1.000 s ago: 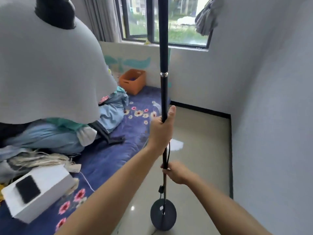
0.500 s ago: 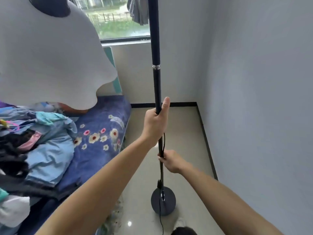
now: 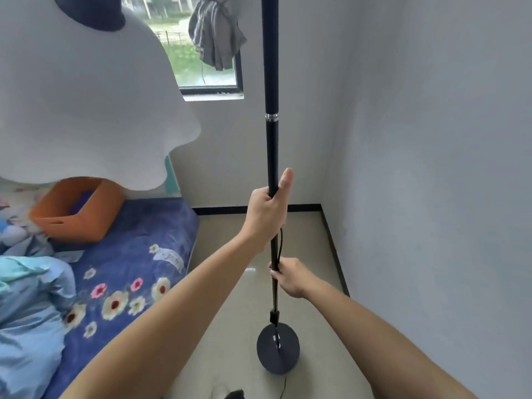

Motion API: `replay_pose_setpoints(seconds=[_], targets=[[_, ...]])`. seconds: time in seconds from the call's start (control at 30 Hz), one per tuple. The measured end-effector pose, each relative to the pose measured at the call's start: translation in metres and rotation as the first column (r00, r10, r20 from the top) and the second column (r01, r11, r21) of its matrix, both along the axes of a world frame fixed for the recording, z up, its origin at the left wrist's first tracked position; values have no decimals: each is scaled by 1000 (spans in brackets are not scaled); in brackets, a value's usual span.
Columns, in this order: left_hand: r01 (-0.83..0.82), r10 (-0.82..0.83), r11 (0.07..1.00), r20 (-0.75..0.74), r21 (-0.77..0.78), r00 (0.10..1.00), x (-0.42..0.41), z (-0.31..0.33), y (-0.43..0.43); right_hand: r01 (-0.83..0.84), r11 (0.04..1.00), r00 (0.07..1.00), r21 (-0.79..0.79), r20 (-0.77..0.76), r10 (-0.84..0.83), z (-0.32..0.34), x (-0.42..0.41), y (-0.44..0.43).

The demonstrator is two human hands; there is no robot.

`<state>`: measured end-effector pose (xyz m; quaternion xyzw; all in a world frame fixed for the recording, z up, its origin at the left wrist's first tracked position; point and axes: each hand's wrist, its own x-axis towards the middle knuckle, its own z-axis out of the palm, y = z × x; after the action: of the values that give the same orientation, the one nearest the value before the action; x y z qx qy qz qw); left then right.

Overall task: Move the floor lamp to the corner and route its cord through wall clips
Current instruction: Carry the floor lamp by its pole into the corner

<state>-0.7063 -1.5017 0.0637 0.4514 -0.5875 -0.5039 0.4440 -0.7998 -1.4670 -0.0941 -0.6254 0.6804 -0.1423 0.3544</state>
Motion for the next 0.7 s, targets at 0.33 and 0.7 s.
replay_pose_setpoints(seconds=[0.33,0.7], targets=[[313,-303,946,-113,83,946,-2,-4,-214,264,964,964,9,-38,-264,2,-4,-194],[374,-368,921,-67,110,927,-84,-27,-404,343,939,939,-3,6,-343,-17,-77,-380]])
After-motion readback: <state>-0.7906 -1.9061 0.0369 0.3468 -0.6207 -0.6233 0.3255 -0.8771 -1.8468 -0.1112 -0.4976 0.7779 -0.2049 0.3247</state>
